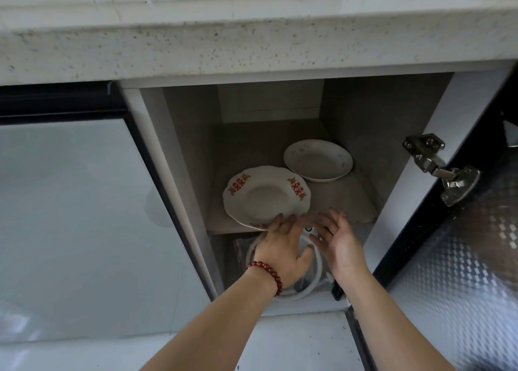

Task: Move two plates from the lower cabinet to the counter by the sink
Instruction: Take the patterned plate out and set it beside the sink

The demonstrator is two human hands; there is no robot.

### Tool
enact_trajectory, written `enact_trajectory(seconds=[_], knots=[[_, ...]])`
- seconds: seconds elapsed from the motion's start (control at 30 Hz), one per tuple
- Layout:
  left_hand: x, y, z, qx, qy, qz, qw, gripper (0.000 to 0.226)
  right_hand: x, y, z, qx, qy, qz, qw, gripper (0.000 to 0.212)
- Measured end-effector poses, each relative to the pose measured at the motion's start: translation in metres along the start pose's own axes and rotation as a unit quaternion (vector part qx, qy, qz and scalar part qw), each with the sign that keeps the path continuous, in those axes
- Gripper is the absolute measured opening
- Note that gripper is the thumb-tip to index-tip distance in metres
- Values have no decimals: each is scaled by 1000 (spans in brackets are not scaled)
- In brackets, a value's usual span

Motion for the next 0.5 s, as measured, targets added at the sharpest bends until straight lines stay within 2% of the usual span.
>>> enact_trajectory(seconds=[0.13,0.27,0.43,0.5], knots=[[-12,5,4,6,-8,7,1000,64,3,1,-10,-5,-7,-5,1000,35],[-2,-6,-5,-17,29,17,999,63,3,5,-8,-7,-20,-10,1000,34],[47,-24,-24,-25,58,-48,997,61,-7,10,10,6,-8,15,1000,40],[63,-28,-30,-27,68,-72,995,63,-9,10,19,20,-13,16,1000,33]])
Point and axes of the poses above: each hand's wrist, its own y-axis towards the middle knuckle, its own z-axis out of the palm, x = y × z, the point moved 9 cm from there along y, towards the middle knuckle, and after that the axes turned 1 degree about z, right-handed, at the moved point
